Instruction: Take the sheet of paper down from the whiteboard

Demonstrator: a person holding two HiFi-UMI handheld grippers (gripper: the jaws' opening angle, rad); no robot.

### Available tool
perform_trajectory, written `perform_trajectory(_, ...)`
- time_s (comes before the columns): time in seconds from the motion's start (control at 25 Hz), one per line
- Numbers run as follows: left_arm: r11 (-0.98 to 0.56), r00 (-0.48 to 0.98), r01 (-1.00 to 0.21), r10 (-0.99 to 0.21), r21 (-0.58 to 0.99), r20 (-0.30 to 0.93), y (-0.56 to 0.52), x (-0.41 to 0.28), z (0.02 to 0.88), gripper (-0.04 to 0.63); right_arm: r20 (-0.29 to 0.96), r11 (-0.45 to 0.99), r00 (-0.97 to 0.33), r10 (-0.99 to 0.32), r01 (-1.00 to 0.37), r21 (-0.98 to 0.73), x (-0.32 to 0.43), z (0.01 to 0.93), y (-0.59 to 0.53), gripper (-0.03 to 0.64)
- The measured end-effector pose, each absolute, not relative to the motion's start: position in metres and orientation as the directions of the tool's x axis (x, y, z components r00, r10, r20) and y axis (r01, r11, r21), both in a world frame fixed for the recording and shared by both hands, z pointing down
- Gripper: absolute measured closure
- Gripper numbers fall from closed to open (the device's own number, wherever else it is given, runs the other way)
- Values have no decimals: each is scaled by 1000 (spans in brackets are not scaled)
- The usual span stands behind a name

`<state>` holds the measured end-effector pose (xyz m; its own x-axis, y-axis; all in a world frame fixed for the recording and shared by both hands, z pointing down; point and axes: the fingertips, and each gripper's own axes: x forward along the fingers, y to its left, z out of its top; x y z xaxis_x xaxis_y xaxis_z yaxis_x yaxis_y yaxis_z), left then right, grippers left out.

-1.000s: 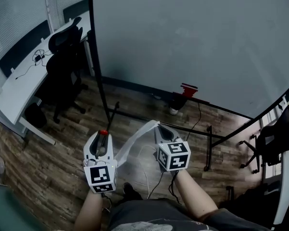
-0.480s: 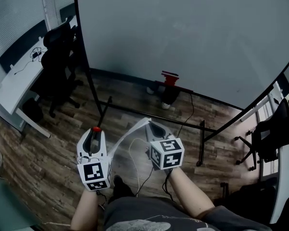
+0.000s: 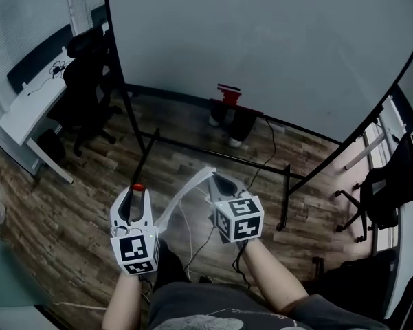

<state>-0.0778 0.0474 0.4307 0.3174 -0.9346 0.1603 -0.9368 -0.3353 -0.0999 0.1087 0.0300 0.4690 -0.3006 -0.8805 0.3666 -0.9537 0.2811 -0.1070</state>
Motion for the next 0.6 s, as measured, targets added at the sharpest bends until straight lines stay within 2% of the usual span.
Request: perform_trajectory(0.6,-327,314,-938,-942,-116,120,128,-55,416,469,343,325,-327,-881,-944,-65,125,452,97,595)
